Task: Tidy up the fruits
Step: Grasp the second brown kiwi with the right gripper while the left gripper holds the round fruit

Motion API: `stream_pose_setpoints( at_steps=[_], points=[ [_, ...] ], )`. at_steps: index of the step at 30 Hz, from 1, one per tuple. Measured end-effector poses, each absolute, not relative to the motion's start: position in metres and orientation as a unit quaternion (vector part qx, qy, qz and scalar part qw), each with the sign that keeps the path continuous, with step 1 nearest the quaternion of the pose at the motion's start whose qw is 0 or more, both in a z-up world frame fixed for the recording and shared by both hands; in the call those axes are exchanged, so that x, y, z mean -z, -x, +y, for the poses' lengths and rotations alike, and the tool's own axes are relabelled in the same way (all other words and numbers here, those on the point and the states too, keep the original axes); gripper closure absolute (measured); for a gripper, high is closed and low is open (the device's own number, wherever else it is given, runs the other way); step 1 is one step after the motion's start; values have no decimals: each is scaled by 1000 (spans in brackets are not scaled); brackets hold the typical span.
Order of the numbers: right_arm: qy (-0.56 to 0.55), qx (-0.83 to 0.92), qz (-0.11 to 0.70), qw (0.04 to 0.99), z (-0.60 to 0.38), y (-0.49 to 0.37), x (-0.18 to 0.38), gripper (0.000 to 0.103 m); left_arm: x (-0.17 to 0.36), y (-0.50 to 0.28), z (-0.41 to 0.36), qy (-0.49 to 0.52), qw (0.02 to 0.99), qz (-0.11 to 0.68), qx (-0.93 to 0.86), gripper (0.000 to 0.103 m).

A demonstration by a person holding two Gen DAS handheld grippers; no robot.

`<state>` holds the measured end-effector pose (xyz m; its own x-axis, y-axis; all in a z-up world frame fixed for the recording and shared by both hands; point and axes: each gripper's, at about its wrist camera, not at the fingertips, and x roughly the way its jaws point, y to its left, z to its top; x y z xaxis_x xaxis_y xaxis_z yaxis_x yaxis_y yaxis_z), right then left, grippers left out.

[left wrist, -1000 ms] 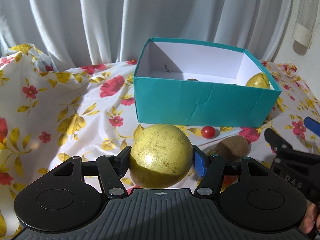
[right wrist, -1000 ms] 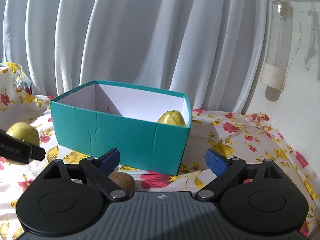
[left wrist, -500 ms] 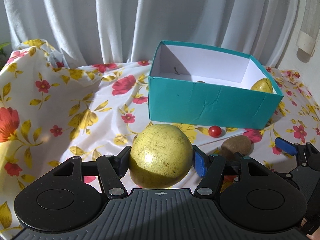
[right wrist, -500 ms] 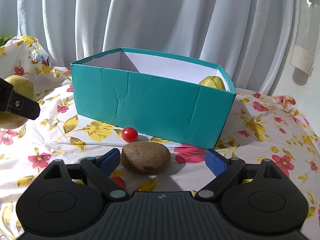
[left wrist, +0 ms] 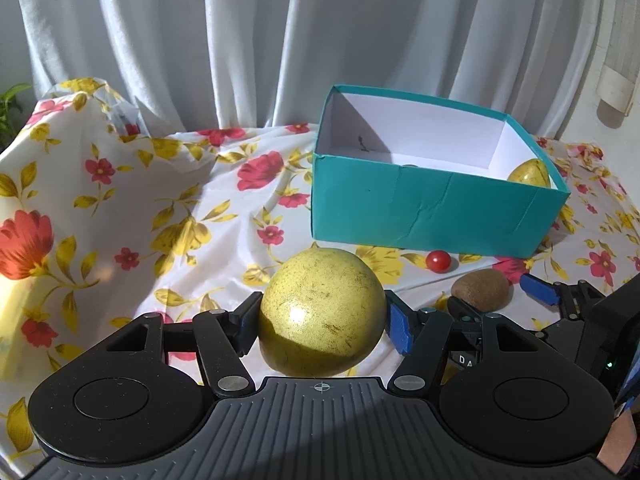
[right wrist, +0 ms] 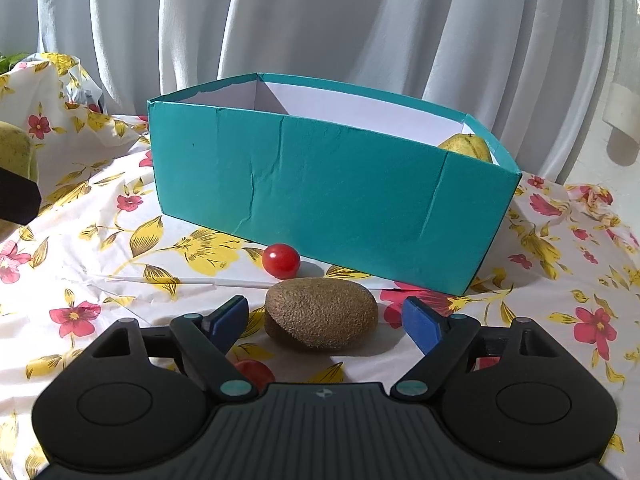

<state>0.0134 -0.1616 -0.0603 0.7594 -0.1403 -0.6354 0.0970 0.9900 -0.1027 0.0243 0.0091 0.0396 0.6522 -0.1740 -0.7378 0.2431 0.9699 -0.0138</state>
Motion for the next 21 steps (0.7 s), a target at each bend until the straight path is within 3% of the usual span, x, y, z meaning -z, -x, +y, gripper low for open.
stream_pose_setpoints(
  at_steps=[13, 21],
  points=[
    [27, 58, 355, 933, -165, -27, 75, 34, -42, -26, 12, -41, 910, 397, 111, 35],
    [23, 47, 351, 935, -168, -27, 76, 35, -43, -28, 10, -42, 909, 398, 117, 35]
  ],
)
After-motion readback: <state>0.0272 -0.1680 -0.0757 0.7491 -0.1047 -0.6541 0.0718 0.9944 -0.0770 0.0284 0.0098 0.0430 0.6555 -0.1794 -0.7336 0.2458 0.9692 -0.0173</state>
